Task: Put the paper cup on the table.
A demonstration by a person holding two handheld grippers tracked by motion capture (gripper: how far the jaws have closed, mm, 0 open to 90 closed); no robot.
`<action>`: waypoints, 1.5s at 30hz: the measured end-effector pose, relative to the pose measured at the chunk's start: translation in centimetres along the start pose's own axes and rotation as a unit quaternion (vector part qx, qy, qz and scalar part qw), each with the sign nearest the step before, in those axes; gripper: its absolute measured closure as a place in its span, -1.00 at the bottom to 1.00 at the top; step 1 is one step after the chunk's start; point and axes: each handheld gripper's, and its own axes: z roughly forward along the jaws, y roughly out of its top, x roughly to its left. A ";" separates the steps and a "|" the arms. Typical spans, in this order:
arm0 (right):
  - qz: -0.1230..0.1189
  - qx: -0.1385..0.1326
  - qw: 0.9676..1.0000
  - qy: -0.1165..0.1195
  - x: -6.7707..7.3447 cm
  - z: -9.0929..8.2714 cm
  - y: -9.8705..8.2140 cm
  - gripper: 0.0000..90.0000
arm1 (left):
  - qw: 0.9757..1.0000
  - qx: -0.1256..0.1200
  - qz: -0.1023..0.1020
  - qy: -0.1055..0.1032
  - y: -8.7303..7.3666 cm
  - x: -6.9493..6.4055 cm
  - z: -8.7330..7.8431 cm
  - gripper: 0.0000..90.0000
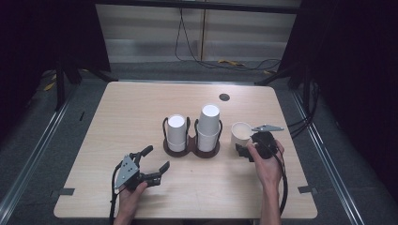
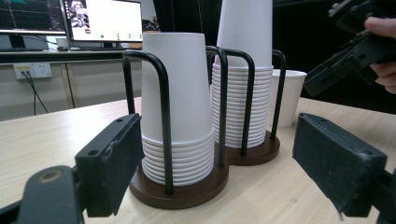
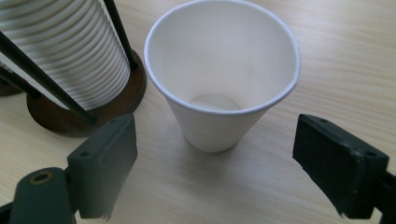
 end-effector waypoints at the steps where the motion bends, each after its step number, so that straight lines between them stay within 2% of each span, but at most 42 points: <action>1: 0.000 -0.007 1.000 -0.002 0.1 -0.2 -0.3 -0.70 | 1.000 0.000 0.000 0.002 0.0 0.0 0.0 -0.64; 4: 0.017 -0.041 0.999 -0.013 0.4 -0.9 -1.1 -0.70 | 1.000 0.000 -0.002 0.003 0.0 0.0 0.0 -0.64; 8: 0.015 -0.064 0.998 -0.024 1.3 -1.4 -2.0 -0.70 | 1.000 0.000 -0.002 0.003 0.0 0.0 0.0 -0.65; 12: 0.003 -0.087 0.995 -0.053 2.6 -1.5 -3.0 -0.70 | 1.000 -0.002 -0.005 0.004 0.0 -0.1 0.1 -0.65; 15: 0.002 -0.110 0.993 -0.046 3.4 -1.4 -3.7 -0.70 | 1.000 -0.002 -0.005 0.004 0.0 -0.1 0.1 -0.65; 20: 0.003 -0.166 0.985 -0.041 4.8 -1.1 -4.8 -0.71 | 1.000 0.003 -0.002 0.007 0.0 -0.1 0.1 -0.65; 22: 0.002 -0.177 0.984 -0.030 5.3 -0.9 -5.0 -0.71 | 1.000 0.005 -0.002 0.008 0.0 -0.1 0.2 -0.65; 24: -0.002 -0.197 0.980 -0.031 5.8 -0.9 -5.2 -0.71 | 1.000 0.004 -0.004 0.009 0.1 -0.1 0.2 -0.65; 26: 0.001 -0.209 0.978 -0.017 6.4 -0.8 -5.3 -0.71 | 1.000 0.006 -0.004 0.013 0.1 -0.1 0.2 -0.65; 28: 0.006 -0.226 0.974 -0.006 7.0 -0.6 -5.4 -0.71 | 1.000 0.006 -0.004 0.010 0.1 -0.1 0.3 -0.65; 30: 0.004 -0.227 0.974 0.002 7.8 -0.4 -5.6 -0.71 | 1.000 0.006 -0.004 0.010 0.1 -0.1 0.3 -0.65; 33: 0.003 -0.243 0.970 0.011 8.9 0.1 -5.9 -0.71 | 1.000 0.007 -0.005 0.010 0.1 -0.1 0.3 -0.65; 40: -0.009 -0.266 0.963 0.035 11.5 1.1 -6.0 -0.71 | 1.000 0.007 0.001 0.017 0.1 -0.2 0.2 -0.64; 43: -0.008 -0.277 0.960 0.041 12.3 1.5 -5.9 -0.71 | 1.000 0.005 -0.002 0.020 0.1 -0.2 0.2 -0.65; 45: -0.010 -0.284 0.958 0.037 12.7 1.8 -6.0 -0.71 | 1.000 0.005 0.000 0.021 0.1 -0.3 0.2 -0.65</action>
